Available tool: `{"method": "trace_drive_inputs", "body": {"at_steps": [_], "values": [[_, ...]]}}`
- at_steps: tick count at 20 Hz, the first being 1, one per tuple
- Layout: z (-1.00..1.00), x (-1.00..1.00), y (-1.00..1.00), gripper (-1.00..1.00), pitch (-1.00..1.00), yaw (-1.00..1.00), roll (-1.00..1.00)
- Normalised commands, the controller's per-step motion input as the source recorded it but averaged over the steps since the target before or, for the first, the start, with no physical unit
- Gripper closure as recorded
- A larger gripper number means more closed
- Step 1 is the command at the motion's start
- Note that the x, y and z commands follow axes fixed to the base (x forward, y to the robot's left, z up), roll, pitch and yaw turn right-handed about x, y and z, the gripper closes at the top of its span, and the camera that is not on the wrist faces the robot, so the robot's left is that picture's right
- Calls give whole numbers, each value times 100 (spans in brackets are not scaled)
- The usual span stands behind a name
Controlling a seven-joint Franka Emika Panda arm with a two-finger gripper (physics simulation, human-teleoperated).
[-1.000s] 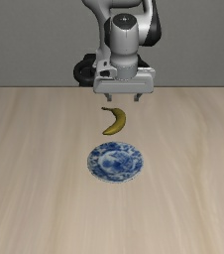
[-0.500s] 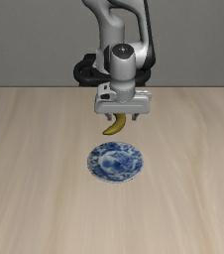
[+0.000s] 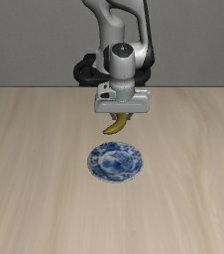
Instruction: Pick the banana on the table and place it on the plate
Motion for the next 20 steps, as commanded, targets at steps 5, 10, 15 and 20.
{"method": "trace_drive_inputs", "body": {"at_steps": [5, 10, 15, 20], "values": [[60, 0, 0, 100, 0, 0, 0], [100, 0, 0, 100, 0, 0, 0], [0, 100, 0, 100, 0, 0, 0], [0, 100, 0, 100, 0, 0, 0]]}}
